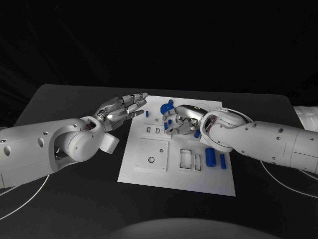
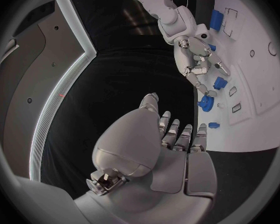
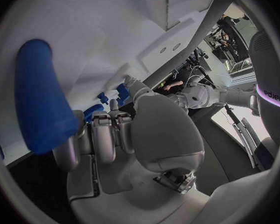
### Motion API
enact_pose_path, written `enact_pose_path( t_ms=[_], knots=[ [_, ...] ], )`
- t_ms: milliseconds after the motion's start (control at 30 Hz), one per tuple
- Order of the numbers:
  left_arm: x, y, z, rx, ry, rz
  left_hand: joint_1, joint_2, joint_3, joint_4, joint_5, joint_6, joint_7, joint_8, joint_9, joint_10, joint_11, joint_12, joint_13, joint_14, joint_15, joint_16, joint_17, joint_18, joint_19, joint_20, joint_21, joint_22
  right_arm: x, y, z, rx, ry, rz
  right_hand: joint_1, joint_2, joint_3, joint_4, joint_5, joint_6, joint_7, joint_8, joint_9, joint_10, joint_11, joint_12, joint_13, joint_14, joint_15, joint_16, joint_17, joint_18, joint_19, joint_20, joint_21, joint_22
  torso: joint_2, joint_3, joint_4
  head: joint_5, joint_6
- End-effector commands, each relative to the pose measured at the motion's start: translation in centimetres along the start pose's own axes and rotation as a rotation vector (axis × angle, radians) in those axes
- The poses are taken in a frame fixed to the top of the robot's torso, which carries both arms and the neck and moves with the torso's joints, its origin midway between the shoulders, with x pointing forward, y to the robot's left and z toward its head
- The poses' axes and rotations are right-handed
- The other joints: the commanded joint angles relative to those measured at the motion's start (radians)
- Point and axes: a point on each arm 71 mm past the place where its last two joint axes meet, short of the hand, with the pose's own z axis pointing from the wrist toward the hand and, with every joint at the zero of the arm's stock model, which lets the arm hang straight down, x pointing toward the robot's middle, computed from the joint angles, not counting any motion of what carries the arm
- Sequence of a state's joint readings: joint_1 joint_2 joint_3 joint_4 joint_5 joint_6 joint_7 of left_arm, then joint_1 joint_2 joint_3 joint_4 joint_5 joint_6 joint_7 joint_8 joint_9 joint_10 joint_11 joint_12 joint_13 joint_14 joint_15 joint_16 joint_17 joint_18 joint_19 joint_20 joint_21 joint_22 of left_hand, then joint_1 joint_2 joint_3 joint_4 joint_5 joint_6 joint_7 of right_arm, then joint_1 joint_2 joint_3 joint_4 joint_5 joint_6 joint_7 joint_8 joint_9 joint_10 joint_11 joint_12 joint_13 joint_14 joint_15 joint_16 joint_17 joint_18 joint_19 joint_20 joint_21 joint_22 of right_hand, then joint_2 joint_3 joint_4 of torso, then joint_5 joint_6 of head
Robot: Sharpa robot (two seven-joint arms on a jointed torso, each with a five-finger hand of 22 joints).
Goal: Assemble the parts on the task board
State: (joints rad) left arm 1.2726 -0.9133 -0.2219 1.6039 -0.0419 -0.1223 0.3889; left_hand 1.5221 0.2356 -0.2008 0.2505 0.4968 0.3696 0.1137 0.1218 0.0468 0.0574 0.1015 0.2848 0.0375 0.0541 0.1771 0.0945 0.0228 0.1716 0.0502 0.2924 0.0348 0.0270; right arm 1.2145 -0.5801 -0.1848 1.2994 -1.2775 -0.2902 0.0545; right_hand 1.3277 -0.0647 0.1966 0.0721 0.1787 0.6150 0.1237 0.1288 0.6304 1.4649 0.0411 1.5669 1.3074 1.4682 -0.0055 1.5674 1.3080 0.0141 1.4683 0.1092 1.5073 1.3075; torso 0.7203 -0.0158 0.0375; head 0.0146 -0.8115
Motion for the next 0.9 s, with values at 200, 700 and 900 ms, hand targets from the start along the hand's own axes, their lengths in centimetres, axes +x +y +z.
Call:
enact_pose_path(
  t_ms=[200, 700, 900],
  knots=[
    [0.1, -0.1, -0.1, 0.010, 0.013, -0.002, 0.012, -0.001, 0.008, 0.000, 0.006, -0.001, 0.005, 0.007, 0.001, 0.002, 0.007, 0.003, 0.001, 0.005, 0.001, 0.007, 0.001, 0.002, 0.005, 0.001, 0.007, -0.007, -0.8, 0.3, -0.5, -0.046, -0.067, -0.013, -0.048, -0.001, -0.054, 0.034, -0.120, -0.016, -0.002, -0.011, -0.049, 0.106, 0.004, 0.004, 0.263, 0.103, 0.005, 0.003, 0.263, 0.011, 0.023, 0.003, -0.011, 0.230, 0.000, -0.0002, -0.0003, 0.005, 0.002],
    [0.3, -0.1, -0.1, 0.018, 0.012, 0.031, 0.013, -0.003, 0.009, -0.002, 0.006, 0.000, 0.007, 0.008, 0.001, 0.002, 0.007, 0.004, 0.001, 0.005, 0.001, 0.007, 0.001, 0.001, 0.005, 0.001, 0.006, -0.007, -6.7, 0.5, -3.6, -0.140, -0.268, -0.017, -0.149, -0.080, -0.172, 0.224, -0.129, 0.020, 0.003, 0.008, -0.099, 0.106, 0.008, 0.004, 0.263, 0.103, 0.007, 0.003, 0.263, 0.023, -0.021, 0.004, -0.054, 0.213, 0.000, -0.0001, -0.0018, 0.003, -0.002],
    [0.3, -0.3, 0.1, 0.048, -0.012, 0.107, 0.059, -0.036, 0.018, -0.045, 0.003, 0.006, 0.018, 0.014, 0.002, -0.008, 0.015, 0.005, 0.001, -0.014, -0.037, -0.010, -0.003, -0.003, 0.005, 0.000, 0.006, -0.007, -8.6, -1.6, -6.3, -0.108, -0.337, 0.044, -0.341, 0.051, -0.214, 0.222, -0.127, 0.056, 0.005, 0.024, -0.118, 0.106, 0.012, 0.004, 0.263, 0.103, 0.011, 0.003, 0.263, 0.025, -0.027, 0.008, -0.060, 0.211, -0.002, 0.0024, -0.0025, 0.009, 0.000]
  ],
)
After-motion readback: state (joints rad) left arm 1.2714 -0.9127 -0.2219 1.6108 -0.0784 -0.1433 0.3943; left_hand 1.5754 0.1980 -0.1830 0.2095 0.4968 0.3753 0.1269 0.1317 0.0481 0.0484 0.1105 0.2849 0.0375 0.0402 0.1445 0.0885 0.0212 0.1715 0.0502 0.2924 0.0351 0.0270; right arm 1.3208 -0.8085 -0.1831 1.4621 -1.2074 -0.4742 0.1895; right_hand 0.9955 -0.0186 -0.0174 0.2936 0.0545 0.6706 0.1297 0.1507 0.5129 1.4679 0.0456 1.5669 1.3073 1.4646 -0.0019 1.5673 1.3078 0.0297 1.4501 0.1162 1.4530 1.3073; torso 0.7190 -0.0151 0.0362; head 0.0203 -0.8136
